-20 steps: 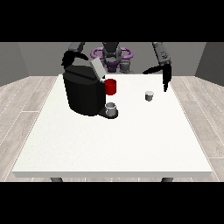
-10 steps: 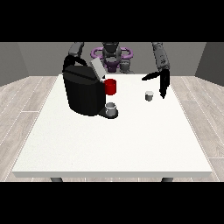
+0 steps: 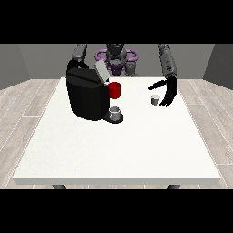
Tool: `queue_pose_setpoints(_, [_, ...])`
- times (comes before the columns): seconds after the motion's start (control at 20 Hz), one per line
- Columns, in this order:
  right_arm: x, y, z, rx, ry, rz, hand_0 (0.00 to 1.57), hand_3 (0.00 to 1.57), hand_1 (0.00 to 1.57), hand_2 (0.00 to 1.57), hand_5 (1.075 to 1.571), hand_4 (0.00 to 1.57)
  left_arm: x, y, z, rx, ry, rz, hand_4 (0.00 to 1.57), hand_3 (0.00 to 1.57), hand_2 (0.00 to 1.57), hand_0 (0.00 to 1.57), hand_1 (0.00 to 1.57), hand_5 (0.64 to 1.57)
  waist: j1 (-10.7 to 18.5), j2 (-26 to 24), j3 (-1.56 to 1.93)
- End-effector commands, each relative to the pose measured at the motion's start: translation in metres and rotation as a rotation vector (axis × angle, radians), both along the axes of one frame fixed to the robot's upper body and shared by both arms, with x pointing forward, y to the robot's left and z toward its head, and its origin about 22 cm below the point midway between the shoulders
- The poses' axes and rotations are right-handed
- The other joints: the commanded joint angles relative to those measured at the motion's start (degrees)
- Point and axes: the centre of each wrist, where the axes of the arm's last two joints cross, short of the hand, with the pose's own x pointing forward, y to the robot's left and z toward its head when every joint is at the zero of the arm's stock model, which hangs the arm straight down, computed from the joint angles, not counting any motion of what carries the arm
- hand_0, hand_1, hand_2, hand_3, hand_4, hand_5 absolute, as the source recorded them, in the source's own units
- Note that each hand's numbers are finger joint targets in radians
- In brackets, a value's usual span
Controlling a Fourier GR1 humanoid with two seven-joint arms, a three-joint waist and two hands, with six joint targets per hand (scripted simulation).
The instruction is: Insert the coffee pod into the coffee machine and close the lid
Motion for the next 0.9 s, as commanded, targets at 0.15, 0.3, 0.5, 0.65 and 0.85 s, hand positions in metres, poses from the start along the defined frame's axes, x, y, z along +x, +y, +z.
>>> queue_pose_setpoints(0.15, [-0.004, -0.003, 0.003, 0.014, 0.019, 0.017, 0.0, 0.0, 0.0, 0.0, 1.571, 0.43, -0.01, 0.016, -0.016, 0.142, 0.066, -0.04, 0.0, 0.47, 0.72, 0.6, 0.6, 1.571, -1.19, -0.56, 0.0])
queue_pose_setpoints(0.3, [-0.014, -0.007, -0.018, 0.013, 0.048, 0.027, 0.0, 0.0, 0.0, 0.0, 1.571, 0.43, -0.01, 0.012, -0.019, 0.206, 0.068, -0.042, 0.0, 0.45, 0.7, 0.55, 0.55, 1.571, -1.0, -1.99, 0.02])
queue_pose_setpoints(0.5, [0.01, -0.017, -0.001, -0.003, 0.003, -0.002, 0.0, 0.0, 0.0, 0.0, 1.571, 0.53, 0.004, 0.0, -0.008, 0.266, -0.021, -0.043, 0.0, 0.59, 0.83, 0.7, 0.7, 1.571, 0.28, 0.38, 0.01])
queue_pose_setpoints(0.65, [-0.004, -0.007, -0.012, 0.025, 0.044, -0.005, 0.0, 0.0, 0.0, 0.0, 1.571, 0.52, 0.001, -0.012, -0.025, 0.262, -0.045, -0.016, 0.29, 0.65, 0.85, 0.69, 0.69, 1.571, -0.75, -1.31, 0.0])
queue_pose_setpoints(0.85, [0.002, -0.002, -0.003, 0.029, 0.016, 0.009, 0.0, 0.0, 0.0, 0.0, 1.571, 0.49, 0.007, -0.019, -0.025, 0.309, -0.075, 0.0, 0.38, 0.75, 0.97, 0.84, 0.84, 1.571, -1.23, 0.0, 0.0])
